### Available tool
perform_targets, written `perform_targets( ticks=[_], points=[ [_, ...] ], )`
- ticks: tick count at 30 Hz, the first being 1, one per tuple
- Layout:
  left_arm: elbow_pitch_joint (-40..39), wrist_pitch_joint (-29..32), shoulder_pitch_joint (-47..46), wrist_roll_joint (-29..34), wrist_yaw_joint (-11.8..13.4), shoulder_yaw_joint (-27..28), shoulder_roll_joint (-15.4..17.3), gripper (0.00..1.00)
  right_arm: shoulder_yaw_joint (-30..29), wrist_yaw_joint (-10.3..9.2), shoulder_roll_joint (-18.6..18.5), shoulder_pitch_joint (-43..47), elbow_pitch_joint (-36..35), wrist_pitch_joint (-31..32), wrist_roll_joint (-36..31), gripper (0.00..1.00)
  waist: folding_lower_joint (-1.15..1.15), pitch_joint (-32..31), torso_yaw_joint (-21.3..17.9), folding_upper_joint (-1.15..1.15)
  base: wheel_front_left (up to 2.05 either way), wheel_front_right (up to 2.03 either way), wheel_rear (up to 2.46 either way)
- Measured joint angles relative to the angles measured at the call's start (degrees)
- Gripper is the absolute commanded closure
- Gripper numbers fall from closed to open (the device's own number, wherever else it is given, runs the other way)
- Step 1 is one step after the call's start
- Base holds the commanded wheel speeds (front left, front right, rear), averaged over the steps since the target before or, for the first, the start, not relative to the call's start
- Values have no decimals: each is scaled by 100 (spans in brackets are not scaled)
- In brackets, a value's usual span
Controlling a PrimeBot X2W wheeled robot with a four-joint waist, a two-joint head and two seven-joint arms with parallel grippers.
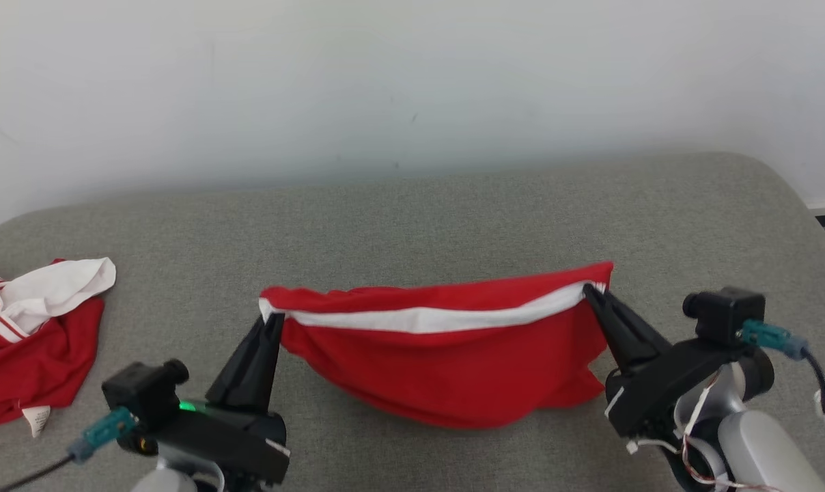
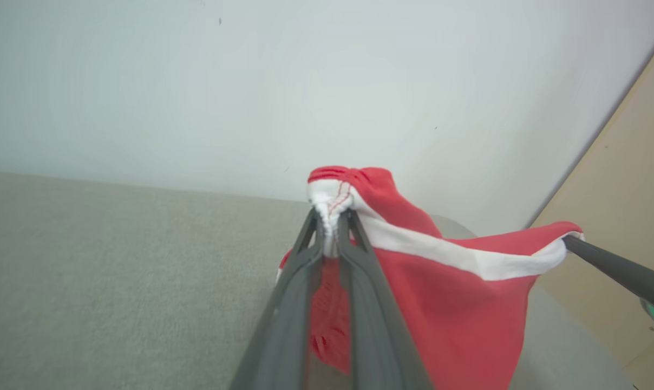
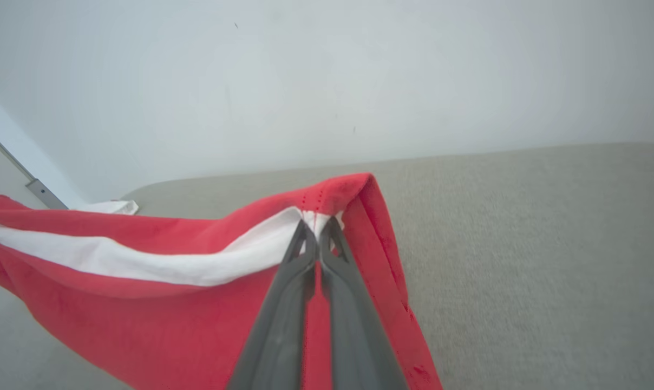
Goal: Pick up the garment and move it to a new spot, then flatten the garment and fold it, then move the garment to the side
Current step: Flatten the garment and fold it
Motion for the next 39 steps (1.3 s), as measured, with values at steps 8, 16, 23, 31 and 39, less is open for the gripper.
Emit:
perform_targets(
  ticks=[8, 16, 23, 31, 39],
  points=[
    [-821, 694, -1077, -786, -194, 359, 209, 100, -190, 0, -149, -964, -953, 404, 253, 100, 0, -25, -126, 0, 0, 0, 0],
    [-1080, 1220, -1917, -1391, -90, 673, 160, 100, -377, 0, -468, -2003, -1325, 577, 24, 100, 0, 84, -189, 0, 0, 0, 0],
    [-1128, 1429, -2387, -1512, 42, 794, 155, 100, -555, 0, -569, -2674, -1494, 534, -252, 100, 0, 264, -251, 0, 0, 0, 0],
    [-872, 1434, -2934, -1527, 109, 842, 26, 100, -301, 0, -654, -3062, -1011, 673, -324, 100, 0, 665, -342, 0, 0, 0, 0],
    [-519, 1352, -3831, -1378, 168, 979, 5, 100, -112, 0, -601, -4052, -366, 352, -343, 100, 1, 1361, -421, 0, 0, 0, 0]
  ],
)
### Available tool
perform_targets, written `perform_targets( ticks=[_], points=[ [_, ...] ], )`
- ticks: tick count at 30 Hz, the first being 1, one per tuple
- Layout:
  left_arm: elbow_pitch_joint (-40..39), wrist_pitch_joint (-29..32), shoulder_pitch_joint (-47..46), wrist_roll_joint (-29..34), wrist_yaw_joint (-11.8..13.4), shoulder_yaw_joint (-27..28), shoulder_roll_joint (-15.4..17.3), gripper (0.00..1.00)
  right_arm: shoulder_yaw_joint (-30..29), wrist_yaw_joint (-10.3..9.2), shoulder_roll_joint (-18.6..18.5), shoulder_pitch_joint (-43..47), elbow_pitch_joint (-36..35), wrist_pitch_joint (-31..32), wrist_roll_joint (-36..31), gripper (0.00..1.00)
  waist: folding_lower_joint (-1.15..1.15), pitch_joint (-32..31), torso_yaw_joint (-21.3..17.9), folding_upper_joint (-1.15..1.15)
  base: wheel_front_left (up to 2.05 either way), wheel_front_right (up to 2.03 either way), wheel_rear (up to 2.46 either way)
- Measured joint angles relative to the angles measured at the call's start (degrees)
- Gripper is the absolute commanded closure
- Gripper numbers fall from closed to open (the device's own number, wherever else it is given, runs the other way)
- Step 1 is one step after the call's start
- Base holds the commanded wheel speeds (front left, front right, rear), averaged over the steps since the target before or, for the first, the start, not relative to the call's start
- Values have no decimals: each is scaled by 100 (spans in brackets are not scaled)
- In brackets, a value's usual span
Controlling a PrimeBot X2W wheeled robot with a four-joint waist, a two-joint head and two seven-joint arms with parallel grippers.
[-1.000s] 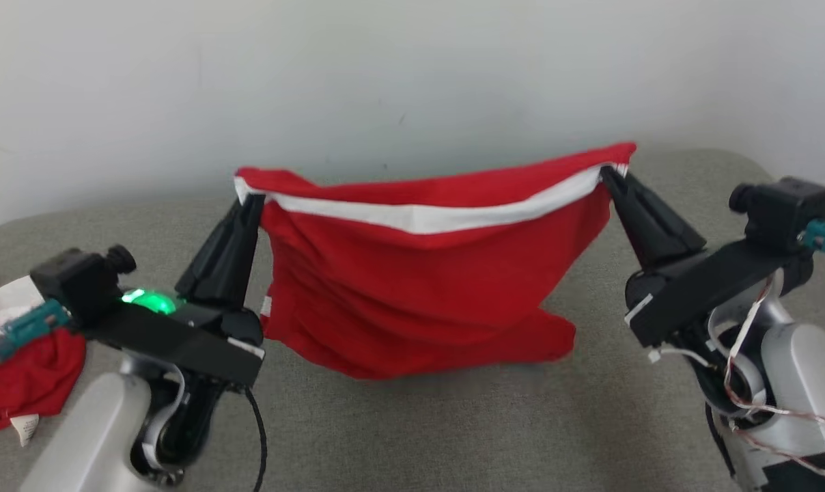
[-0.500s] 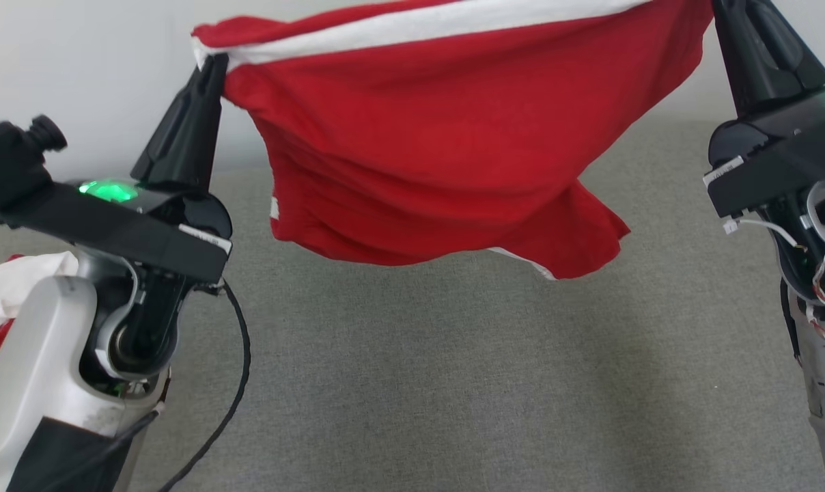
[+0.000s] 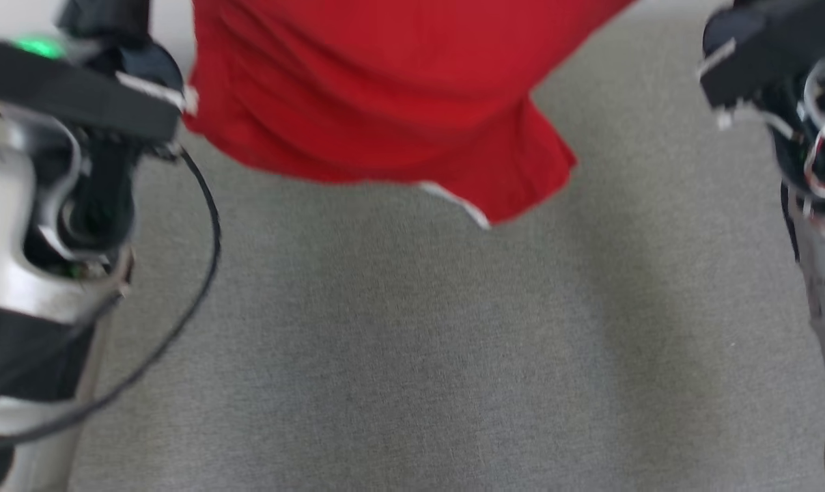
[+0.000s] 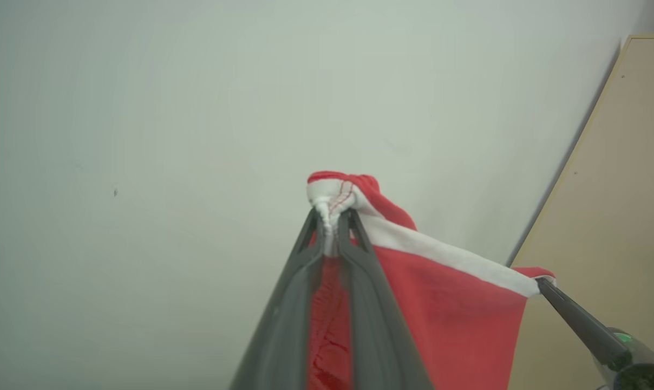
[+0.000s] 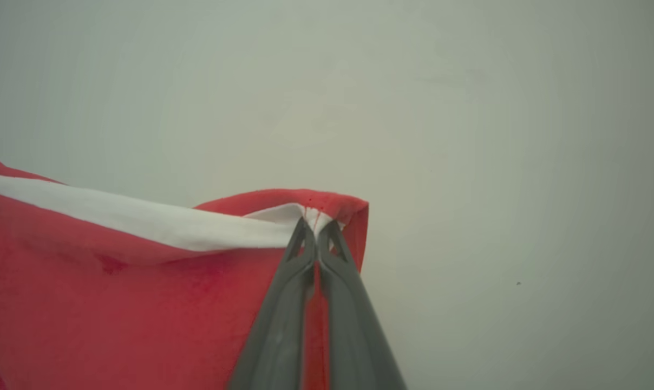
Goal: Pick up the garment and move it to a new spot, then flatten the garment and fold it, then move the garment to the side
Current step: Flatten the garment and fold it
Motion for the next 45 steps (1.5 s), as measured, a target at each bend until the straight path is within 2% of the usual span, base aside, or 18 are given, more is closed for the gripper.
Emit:
perform_targets(
  ticks=[9, 13, 17, 22, 29, 35, 41, 45],
  points=[
    [420, -597, -1642, 359, 90, 436, -10, 100, 80, 1, 267, -1795, 922, -1146, -225, 100, 1, 1201, -165, 1, 0, 0, 0],
    [559, -1047, -2114, 563, -69, 536, -25, 100, -155, 1, 423, -2293, 1335, -1978, -755, 100, 1, 1706, -264, 1, 0, 0, 0],
    [571, -1330, -2253, 721, -234, 580, -178, 100, -241, 2, 449, -2481, 1604, -2561, -1378, 100, 0, 2108, -341, 1, 0, 0, 0],
    [710, -1421, -1685, 920, -414, 455, -225, 100, 250, 1, 400, -2201, 1976, -2755, -1831, 100, 1, 2460, -382, 1, 0, 0, 0],
    [460, -1456, -624, 859, -471, 119, -250, 100, 948, 1, 179, -1480, 2140, -2718, -1439, 100, -2, 2364, -358, 0, 0, 0, 0],
    [-36, -1456, 606, 705, -498, -54, -230, 100, 1215, 1, -152, -491, 1739, -2056, -816, 100, -2, 1946, -269, 0, 0, 0, 0],
    [-99, -1456, 1778, 734, -499, -93, -417, 100, 1161, 1, -444, 658, 1024, -1213, -298, 100, -2, 1423, -159, -1, 0, 0, 0],
    [83, -1456, 2338, 808, -499, -8, -693, 100, 790, 1, -498, 1437, 597, -597, -94, 100, -3, 1075, -95, -2, 0, 0, 0]
  ],
)
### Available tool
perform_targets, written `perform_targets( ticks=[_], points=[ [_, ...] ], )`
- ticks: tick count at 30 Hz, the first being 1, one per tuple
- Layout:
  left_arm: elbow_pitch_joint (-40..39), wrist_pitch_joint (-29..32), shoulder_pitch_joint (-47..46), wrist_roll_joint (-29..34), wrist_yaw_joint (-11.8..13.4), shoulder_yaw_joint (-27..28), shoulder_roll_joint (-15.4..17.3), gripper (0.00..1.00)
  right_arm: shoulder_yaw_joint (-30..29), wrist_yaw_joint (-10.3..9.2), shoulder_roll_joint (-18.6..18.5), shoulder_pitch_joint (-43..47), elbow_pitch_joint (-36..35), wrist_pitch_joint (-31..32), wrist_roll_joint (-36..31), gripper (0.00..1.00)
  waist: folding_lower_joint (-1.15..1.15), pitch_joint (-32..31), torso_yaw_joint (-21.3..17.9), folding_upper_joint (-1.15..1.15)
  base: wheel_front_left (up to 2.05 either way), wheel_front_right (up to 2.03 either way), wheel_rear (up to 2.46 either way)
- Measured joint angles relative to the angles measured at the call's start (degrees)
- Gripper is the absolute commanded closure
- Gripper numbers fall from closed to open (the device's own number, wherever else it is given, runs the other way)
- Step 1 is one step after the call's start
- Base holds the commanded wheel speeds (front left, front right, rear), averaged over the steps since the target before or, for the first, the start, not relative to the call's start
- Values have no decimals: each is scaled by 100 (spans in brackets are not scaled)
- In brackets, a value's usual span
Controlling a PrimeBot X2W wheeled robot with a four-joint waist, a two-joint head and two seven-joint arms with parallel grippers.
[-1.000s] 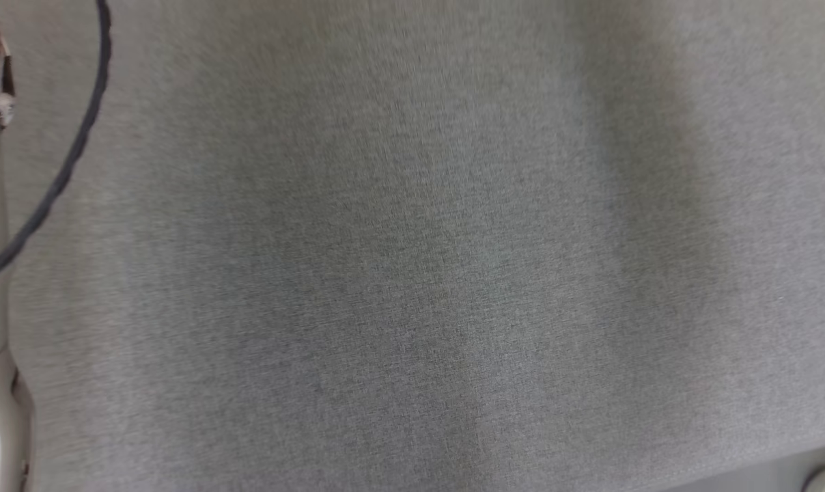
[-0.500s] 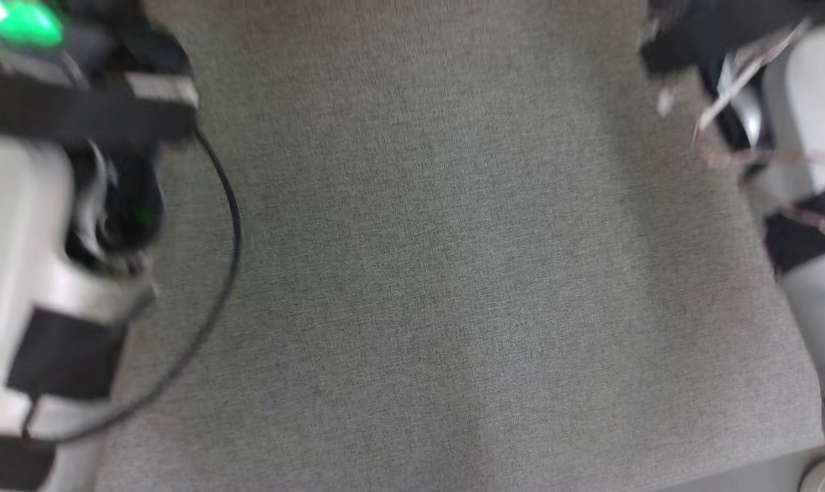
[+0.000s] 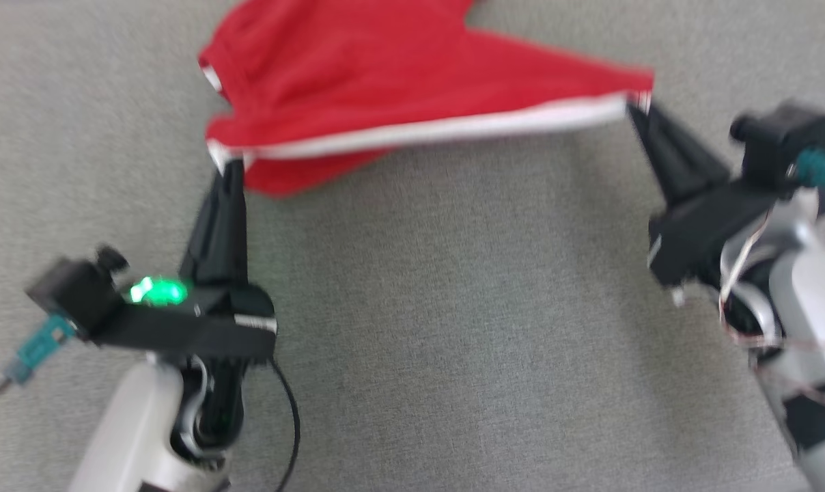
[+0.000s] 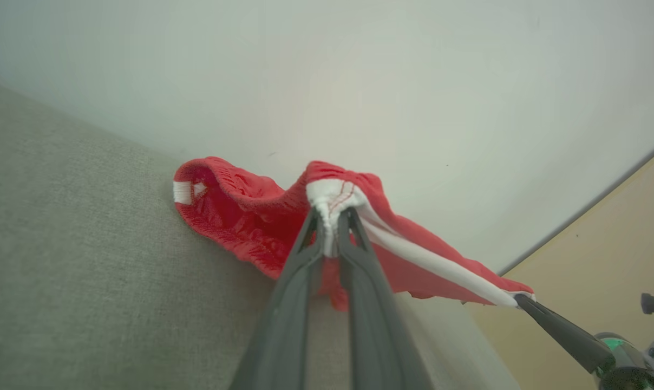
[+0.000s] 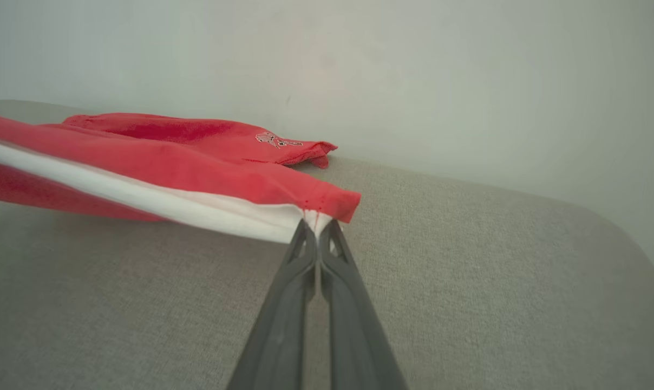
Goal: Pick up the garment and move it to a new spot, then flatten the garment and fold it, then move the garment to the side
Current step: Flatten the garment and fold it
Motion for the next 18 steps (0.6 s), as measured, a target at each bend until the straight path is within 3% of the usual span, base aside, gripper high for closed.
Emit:
perform_targets(
  ticks=[7, 18],
  points=[
    [517, 0, 789, 268, -8, 301, -391, 100, -305, 0, -137, 1456, -987, 1407, 171, 100, 0, -649, 65, 0, 0, 0, 0],
    [1059, 1, 1675, 836, -10, -70, -250, 100, -538, 0, -352, 3188, -2053, 2904, 499, 100, 1, -1371, 38, 0, 0, 0, 0]
  ],
)
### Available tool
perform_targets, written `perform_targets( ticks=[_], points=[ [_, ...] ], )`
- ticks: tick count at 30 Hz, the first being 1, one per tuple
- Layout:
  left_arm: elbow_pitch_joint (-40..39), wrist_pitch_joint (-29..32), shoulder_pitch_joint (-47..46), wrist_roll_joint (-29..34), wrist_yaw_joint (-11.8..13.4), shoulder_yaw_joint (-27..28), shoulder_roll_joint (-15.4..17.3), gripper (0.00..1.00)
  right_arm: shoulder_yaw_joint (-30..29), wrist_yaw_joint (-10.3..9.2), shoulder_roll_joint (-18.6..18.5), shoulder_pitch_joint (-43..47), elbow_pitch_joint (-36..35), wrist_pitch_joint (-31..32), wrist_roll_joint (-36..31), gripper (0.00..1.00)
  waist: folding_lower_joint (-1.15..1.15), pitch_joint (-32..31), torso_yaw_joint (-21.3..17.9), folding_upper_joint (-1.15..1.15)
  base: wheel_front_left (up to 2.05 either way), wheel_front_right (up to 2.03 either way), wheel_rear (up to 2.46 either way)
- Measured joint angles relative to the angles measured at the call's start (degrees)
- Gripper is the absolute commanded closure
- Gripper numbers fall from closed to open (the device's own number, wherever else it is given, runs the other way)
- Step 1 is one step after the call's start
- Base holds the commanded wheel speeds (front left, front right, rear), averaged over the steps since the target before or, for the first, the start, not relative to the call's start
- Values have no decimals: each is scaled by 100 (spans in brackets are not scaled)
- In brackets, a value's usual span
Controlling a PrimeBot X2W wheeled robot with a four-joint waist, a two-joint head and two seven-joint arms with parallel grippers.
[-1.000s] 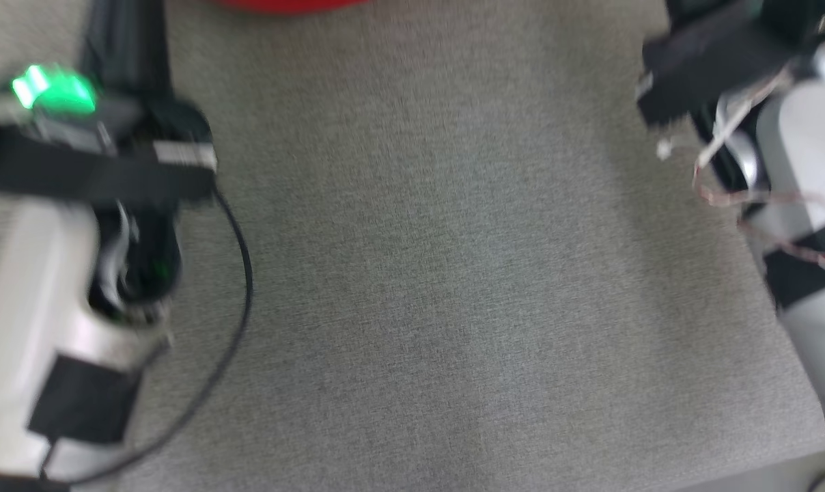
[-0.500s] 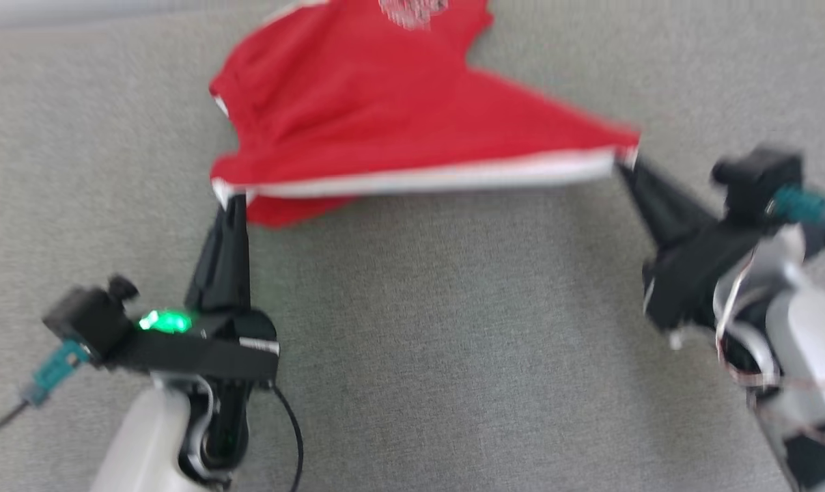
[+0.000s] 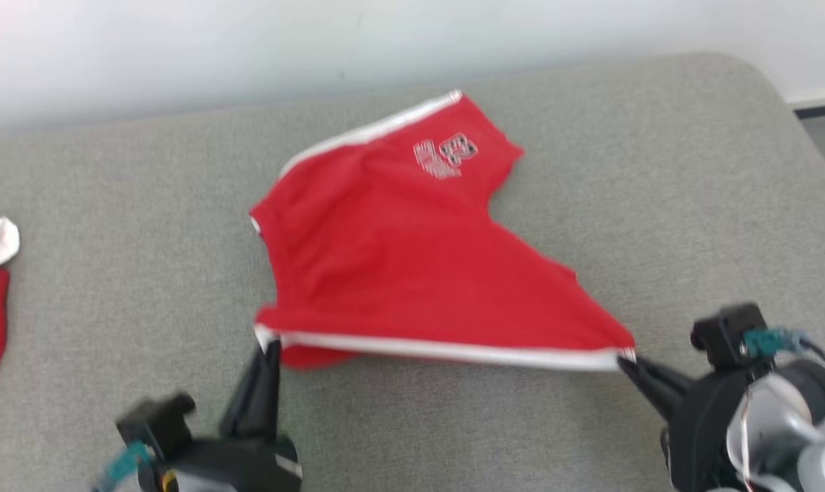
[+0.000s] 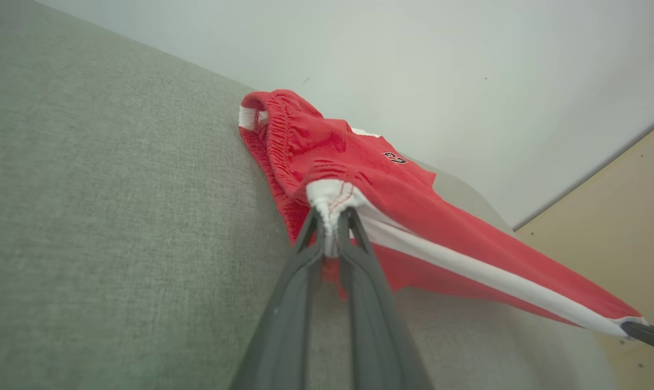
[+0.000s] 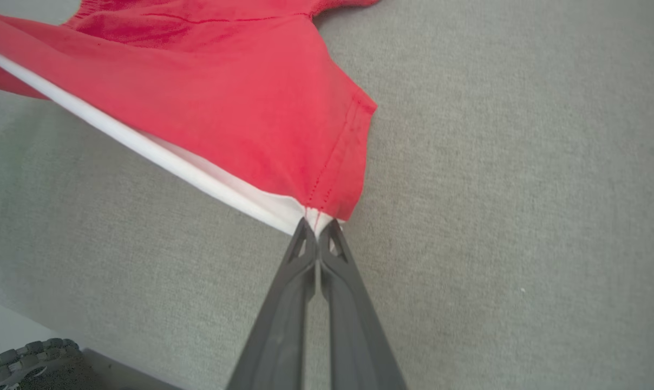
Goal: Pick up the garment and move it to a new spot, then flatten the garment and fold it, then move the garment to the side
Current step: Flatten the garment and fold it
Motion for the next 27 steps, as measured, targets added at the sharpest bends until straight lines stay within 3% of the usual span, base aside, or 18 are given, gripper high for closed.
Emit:
perform_targets(
  ticks=[11, 21, 27],
  points=[
    [204, 314, 759, 182, 5, -482, 241, 100, -455, 0, 108, 1257, -587, 942, 15, 100, 0, -412, -27, 1, 0, 0, 0],
    [-148, 1140, 1245, 345, 255, -837, 597, 100, -850, 0, 266, 2200, -1069, 1823, 47, 100, 0, -480, 66, 1, 0, 0, 0],
    [-756, 1042, 1329, 327, 290, -789, 648, 100, -1035, 0, 243, 2064, -1437, 1683, -51, 100, 0, -450, 97, 1, 0, 0, 0]
  ],
)
